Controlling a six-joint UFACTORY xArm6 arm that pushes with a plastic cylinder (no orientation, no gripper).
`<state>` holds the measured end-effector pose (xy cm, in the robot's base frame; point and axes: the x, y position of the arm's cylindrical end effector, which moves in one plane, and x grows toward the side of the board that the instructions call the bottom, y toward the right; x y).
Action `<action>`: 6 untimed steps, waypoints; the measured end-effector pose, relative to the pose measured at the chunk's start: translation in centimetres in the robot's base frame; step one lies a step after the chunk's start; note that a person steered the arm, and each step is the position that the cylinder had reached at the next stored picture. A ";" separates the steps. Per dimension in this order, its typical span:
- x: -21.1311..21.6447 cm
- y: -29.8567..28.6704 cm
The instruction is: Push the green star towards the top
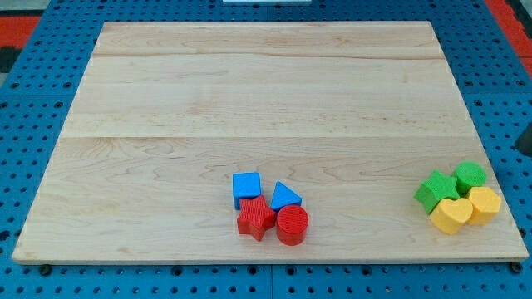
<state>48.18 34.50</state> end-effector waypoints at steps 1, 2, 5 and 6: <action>6.6 -0.1; 13.1 -0.8; 5.2 -16.4; 0.8 -19.6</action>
